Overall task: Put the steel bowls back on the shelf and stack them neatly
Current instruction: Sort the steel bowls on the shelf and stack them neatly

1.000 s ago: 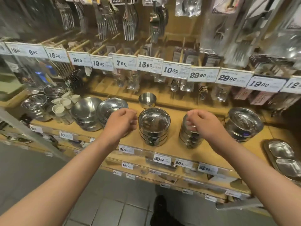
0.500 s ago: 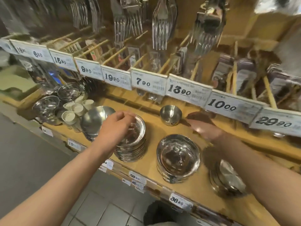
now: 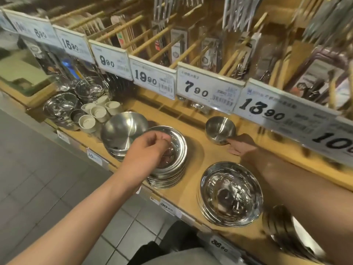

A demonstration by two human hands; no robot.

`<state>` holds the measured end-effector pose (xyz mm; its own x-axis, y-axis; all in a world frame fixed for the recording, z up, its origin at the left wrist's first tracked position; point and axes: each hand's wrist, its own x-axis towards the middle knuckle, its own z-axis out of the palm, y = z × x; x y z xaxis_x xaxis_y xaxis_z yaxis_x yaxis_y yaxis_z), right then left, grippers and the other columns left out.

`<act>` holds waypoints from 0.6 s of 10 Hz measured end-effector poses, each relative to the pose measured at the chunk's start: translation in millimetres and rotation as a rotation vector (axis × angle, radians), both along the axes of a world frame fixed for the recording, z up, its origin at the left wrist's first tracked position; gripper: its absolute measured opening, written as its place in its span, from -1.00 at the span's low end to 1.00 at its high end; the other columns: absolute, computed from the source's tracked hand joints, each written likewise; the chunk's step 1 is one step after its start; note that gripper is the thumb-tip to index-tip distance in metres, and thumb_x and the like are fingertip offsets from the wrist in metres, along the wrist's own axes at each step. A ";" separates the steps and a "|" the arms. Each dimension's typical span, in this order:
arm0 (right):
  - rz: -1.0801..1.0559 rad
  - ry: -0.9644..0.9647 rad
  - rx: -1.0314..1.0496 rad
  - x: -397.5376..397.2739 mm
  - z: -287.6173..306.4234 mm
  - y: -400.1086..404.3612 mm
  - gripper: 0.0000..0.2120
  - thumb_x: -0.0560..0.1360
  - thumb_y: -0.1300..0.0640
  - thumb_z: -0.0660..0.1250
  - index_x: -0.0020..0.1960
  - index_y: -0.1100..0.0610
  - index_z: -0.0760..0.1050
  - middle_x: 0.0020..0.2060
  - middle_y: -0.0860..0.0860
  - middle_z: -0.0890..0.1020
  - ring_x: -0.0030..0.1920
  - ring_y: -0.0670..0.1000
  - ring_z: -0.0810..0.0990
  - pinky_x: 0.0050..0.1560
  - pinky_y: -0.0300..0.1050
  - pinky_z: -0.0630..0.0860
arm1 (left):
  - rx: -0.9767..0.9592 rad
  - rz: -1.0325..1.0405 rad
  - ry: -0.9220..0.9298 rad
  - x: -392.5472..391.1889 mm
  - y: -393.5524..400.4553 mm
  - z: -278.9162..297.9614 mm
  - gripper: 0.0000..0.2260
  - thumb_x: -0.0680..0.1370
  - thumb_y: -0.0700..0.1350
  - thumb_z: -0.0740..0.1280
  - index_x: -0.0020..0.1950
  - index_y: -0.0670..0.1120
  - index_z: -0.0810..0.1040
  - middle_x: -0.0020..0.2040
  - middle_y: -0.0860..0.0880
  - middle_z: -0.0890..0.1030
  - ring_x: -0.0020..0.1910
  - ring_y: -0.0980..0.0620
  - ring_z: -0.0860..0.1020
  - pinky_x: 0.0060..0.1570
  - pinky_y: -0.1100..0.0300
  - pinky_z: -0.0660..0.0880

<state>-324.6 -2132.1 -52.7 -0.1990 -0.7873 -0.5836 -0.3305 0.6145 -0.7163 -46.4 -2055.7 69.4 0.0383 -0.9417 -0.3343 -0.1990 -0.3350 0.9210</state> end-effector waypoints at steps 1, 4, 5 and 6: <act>0.123 0.098 -0.015 -2.9 -2.8 4.5 -0.56 0.66 0.23 0.25 0.53 0.19 0.34 0.42 0.21 0.49 0.39 0.14 0.50 0.28 -0.23 0.47 | 0.017 -0.014 0.007 5.0 0.0 -2.5 -0.87 0.64 -0.21 0.31 -0.02 -0.08 0.64 -0.15 -0.02 0.67 -0.23 0.16 0.63 -0.22 0.32 0.58; -0.281 -0.264 -0.075 -0.5 54.5 32.3 -0.74 0.62 0.31 0.31 0.27 0.40 0.47 -0.03 0.14 0.65 -0.19 -0.08 0.73 -0.23 -0.26 0.66 | -0.007 -0.107 0.025 8.1 -11.0 10.0 -0.90 0.63 -0.19 0.32 -0.02 -0.10 0.63 -0.17 -0.03 0.62 -0.21 0.05 0.59 -0.15 0.20 0.58; -0.349 -0.372 -0.072 -7.5 82.4 48.0 -0.92 0.64 0.35 0.21 0.13 0.30 0.41 -0.23 0.11 0.57 -0.51 -0.11 0.54 -0.56 -0.32 0.47 | -0.005 -0.197 0.037 -0.5 -9.7 13.0 -0.90 0.63 -0.21 0.30 0.02 -0.13 0.62 -0.15 -0.08 0.62 -0.17 -0.02 0.56 -0.09 0.08 0.51; -0.405 -0.331 -0.112 -14.0 105.0 73.5 -0.89 0.64 0.34 0.23 -0.03 0.23 0.50 -0.04 0.15 0.62 -0.25 -0.02 0.66 -0.34 -0.24 0.65 | -0.006 -0.296 0.043 -9.9 -6.2 13.1 -0.87 0.63 -0.23 0.29 -0.02 -0.07 0.61 -0.13 -0.04 0.62 -0.23 0.11 0.58 -0.29 0.35 0.51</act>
<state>-338.6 -2058.5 52.3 -0.3193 -0.7468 -0.5834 0.1717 0.5598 -0.8106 -56.3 -2061.8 82.5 -0.2520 -0.9119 -0.3238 -0.2480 -0.2626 0.9325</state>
